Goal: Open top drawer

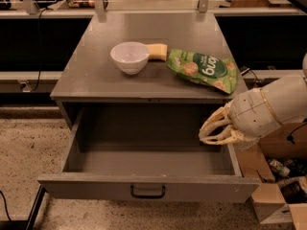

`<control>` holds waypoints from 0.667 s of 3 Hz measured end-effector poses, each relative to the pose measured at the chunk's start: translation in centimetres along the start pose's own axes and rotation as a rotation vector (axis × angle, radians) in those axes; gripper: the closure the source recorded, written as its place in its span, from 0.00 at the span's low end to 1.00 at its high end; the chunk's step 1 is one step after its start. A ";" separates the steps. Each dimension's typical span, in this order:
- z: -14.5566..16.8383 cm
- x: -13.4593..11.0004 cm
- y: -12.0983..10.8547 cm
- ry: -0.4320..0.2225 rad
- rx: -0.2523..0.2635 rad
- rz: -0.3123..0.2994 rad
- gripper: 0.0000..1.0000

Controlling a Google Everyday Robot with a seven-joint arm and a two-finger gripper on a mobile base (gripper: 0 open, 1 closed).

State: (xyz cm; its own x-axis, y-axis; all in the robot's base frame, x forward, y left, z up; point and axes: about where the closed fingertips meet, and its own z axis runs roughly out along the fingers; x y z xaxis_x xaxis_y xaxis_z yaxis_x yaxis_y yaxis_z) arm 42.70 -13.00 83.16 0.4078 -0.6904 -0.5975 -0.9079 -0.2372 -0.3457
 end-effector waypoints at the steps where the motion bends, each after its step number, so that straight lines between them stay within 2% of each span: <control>1: 0.1 -0.2 0.0 0.000 -0.002 -0.003 0.12; 2: 0.1 -0.3 0.0 0.000 -0.004 -0.005 0.00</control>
Offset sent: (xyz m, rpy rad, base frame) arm -0.0003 0.0014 0.0003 -0.0010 -0.0005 0.0028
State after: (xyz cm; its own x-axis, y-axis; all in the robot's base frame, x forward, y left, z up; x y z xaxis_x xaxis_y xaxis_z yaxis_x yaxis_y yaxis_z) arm 42.63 -12.70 83.23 0.4127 -0.6892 -0.5956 -0.9060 -0.2434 -0.3462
